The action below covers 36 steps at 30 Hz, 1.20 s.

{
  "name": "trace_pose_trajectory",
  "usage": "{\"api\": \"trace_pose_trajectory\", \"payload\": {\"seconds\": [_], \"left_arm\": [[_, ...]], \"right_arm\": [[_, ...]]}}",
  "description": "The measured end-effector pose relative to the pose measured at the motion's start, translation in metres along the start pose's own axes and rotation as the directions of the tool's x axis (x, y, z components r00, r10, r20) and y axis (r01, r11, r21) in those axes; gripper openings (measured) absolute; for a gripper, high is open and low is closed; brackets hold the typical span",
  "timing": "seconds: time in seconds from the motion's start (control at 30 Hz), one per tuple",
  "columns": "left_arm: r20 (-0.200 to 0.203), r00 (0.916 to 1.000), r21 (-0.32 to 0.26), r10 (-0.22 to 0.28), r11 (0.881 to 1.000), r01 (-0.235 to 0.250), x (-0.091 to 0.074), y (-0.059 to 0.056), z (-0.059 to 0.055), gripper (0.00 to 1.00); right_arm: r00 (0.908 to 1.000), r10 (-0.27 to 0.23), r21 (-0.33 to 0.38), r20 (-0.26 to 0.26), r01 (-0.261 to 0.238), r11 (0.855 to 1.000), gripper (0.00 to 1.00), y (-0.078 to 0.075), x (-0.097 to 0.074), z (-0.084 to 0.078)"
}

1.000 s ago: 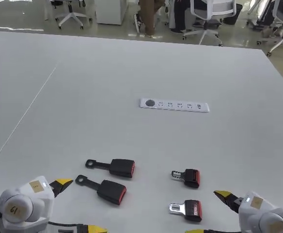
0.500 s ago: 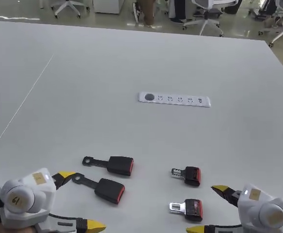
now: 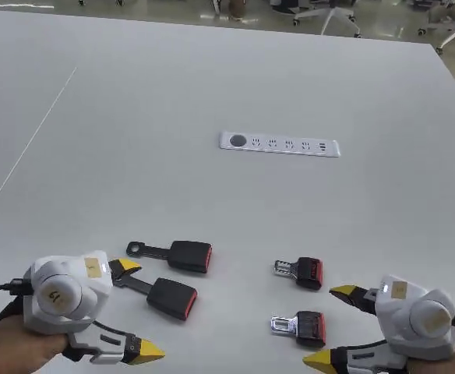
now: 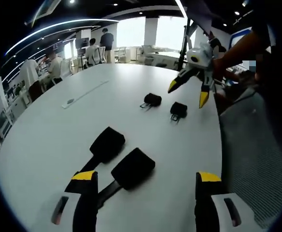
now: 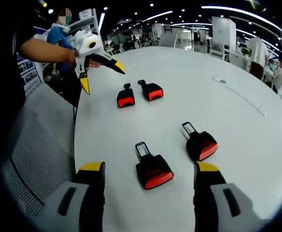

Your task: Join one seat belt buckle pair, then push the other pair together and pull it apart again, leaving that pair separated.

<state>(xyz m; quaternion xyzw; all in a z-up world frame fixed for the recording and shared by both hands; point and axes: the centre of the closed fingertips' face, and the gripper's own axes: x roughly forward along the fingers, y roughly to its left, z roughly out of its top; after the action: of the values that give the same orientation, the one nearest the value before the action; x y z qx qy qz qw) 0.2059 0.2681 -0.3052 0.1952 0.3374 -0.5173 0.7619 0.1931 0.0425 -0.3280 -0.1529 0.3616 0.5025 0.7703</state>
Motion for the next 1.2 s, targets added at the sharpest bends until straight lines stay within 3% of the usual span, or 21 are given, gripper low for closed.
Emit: {"api": "trace_pose_trajectory", "payload": {"seconds": [0.2,0.33,0.53,0.77,0.83,0.87,1.1,1.2], "left_arm": [[-0.045,0.9976,0.077,-0.053,0.995,0.056,0.012,0.003,-0.005,0.75],[-0.082,0.994,0.145,-0.073,0.986,0.084,0.021,0.008,-0.008,0.72],[-0.115,0.9885,0.177,-0.098,0.977,0.118,0.032,0.018,-0.011,0.68],[-0.21,0.9649,0.26,-0.157,0.942,0.21,0.045,0.022,-0.025,0.6],[-0.242,0.961,0.304,-0.134,0.93,0.206,0.05,0.028,-0.032,0.56],[-0.254,0.9564,0.299,-0.144,0.929,0.219,0.051,0.027,-0.034,0.54],[-0.283,0.9423,0.33,-0.178,0.904,0.27,0.056,0.027,-0.04,0.46],[-0.258,0.9492,0.314,-0.18,0.914,0.259,0.058,0.033,-0.037,0.42]], "right_arm": [[0.9983,0.049,-0.02,-0.032,-0.049,0.999,0.73,0.001,0.005,-0.003],[0.9949,0.076,-0.057,-0.067,-0.08,0.995,0.7,0.002,0.009,-0.008],[0.988,0.101,-0.104,-0.117,-0.113,0.988,0.65,0.002,0.013,-0.014],[0.9802,0.121,-0.14,-0.157,-0.143,0.98,0.6,0.002,0.019,-0.018],[0.9772,0.127,-0.148,-0.17,-0.153,0.977,0.6,0.002,0.021,-0.019],[0.9768,0.129,-0.151,-0.171,-0.155,0.976,0.59,0.003,0.021,-0.019],[0.973,0.135,-0.166,-0.188,-0.167,0.972,0.55,-0.001,0.021,-0.021],[0.9714,0.137,-0.168,-0.194,-0.171,0.971,0.53,-0.001,0.021,-0.022]]}}
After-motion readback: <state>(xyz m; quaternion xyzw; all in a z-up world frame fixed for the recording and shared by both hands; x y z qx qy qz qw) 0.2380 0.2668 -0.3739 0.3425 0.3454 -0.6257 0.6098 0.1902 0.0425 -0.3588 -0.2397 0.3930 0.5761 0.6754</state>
